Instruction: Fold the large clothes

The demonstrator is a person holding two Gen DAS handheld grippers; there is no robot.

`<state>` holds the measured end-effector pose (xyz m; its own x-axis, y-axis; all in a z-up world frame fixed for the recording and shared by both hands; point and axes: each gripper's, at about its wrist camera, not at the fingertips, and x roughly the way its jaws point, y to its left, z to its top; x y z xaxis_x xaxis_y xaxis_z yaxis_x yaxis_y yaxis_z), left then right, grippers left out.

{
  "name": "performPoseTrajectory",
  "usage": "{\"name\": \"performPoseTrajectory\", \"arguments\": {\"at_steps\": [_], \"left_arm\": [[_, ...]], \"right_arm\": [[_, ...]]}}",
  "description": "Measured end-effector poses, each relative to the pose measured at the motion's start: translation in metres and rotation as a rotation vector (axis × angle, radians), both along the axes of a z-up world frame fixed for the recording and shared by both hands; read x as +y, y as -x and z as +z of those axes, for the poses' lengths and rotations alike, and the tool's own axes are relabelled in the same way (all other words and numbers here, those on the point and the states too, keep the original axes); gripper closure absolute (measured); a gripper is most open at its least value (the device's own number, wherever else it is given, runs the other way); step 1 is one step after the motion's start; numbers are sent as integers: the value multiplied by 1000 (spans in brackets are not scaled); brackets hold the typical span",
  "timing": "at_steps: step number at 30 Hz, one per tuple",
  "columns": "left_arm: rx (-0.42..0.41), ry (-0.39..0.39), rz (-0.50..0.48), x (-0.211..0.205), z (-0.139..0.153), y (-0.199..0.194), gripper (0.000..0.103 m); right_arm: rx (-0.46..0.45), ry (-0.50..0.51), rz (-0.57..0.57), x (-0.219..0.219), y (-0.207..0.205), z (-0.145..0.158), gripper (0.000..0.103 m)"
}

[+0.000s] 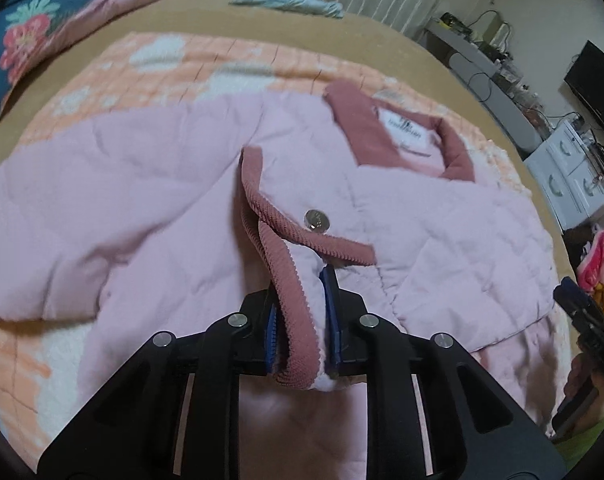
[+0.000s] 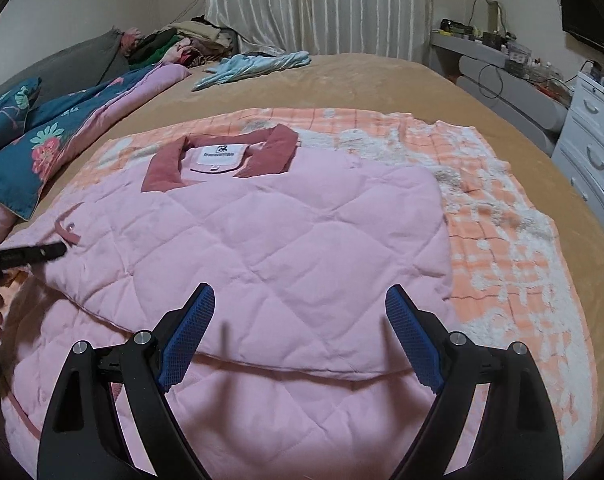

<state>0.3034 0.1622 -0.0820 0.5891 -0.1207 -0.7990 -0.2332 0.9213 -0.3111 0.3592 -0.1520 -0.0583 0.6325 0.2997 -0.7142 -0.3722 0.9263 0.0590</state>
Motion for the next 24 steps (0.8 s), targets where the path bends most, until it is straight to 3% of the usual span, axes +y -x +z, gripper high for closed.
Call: {"name": "performPoseTrajectory", "arguments": {"at_steps": [10,13,20,24], "left_arm": [[10,-18,-12,-3,-8,3,87],[13,-18,-12,-4,-8,1,85],[19,-31,-24,-7,-7,1,82],[15,-40,-36,-11,-3,4,71]], "right_arm": [[179,16,-63,-14,-28,-36,16],[222,-24,-88,-22,-33,-44,16],[224,-24,-121,-24,-31,-53,16],[218,-34,-127,-25,-29,-45,16]]}}
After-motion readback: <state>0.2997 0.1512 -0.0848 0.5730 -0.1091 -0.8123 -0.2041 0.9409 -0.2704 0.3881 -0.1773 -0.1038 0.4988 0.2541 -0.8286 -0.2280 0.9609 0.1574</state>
